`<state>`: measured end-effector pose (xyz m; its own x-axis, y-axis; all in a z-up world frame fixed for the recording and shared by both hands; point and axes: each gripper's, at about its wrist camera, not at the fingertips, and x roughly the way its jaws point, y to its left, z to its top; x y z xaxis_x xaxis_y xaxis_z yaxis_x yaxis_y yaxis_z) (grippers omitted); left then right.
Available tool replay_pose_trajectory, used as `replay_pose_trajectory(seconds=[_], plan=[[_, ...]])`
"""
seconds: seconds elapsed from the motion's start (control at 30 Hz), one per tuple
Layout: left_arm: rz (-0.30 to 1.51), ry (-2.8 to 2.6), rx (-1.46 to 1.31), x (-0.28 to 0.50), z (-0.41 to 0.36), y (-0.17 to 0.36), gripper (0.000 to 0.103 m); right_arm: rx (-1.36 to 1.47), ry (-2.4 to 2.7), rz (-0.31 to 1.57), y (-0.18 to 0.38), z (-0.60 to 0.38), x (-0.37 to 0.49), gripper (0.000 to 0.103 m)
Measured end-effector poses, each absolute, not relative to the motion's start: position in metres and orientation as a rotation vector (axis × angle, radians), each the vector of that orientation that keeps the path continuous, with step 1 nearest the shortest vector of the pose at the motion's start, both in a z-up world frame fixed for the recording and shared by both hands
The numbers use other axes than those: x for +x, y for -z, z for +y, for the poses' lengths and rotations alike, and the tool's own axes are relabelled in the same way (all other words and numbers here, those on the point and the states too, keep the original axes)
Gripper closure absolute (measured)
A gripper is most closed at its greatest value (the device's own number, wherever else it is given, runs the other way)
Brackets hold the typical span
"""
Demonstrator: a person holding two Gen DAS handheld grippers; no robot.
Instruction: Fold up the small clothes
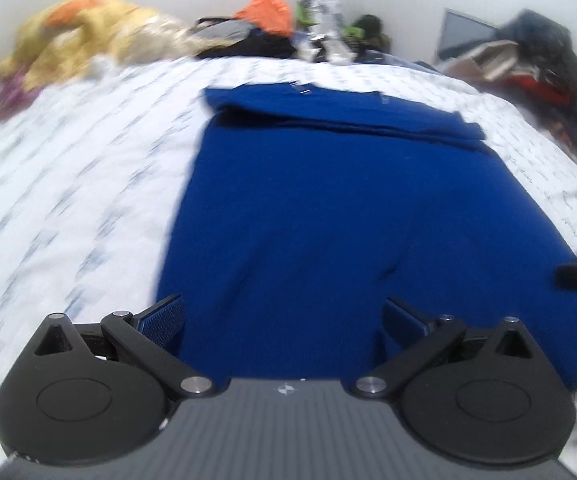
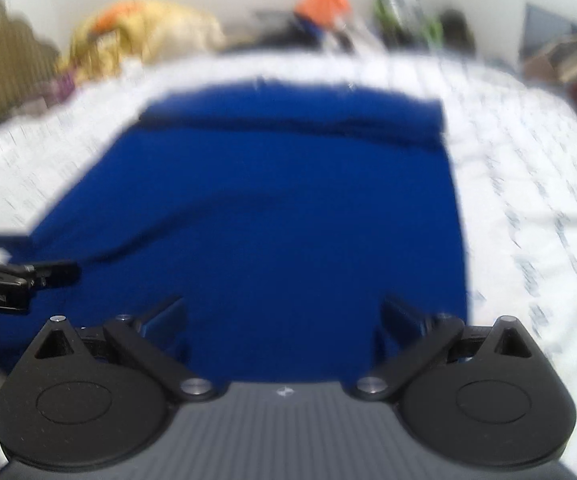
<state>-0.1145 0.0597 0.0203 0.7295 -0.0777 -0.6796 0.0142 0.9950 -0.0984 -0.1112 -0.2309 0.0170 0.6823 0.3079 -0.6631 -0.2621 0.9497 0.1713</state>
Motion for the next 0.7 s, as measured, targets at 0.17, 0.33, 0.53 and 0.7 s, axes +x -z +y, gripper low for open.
replay_pose_trajectory(seconds=[0.17,0.33,0.53,0.7], plan=[[0.804,0.102,-0.356,-0.145,0.111,-0.022,0.0,0.489,-0.316,0.915,-0.009,-0.31,-0.13,0.0],[0.917,0.404,-0.926,-0.136,0.171,0.001,0.0,0.736,-0.442,1.03,0.008,-0.344,-0.134,0.0],[0.978,0.441,-1.009,-0.131,0.18,0.009,0.005,0.838,-0.585,1.082,0.02,-0.331,-0.116,0.0],[0.988,0.431,-0.949,-0.131,0.177,0.007,0.013,0.755,-0.5,1.118,0.018,-0.332,-0.104,0.072]])
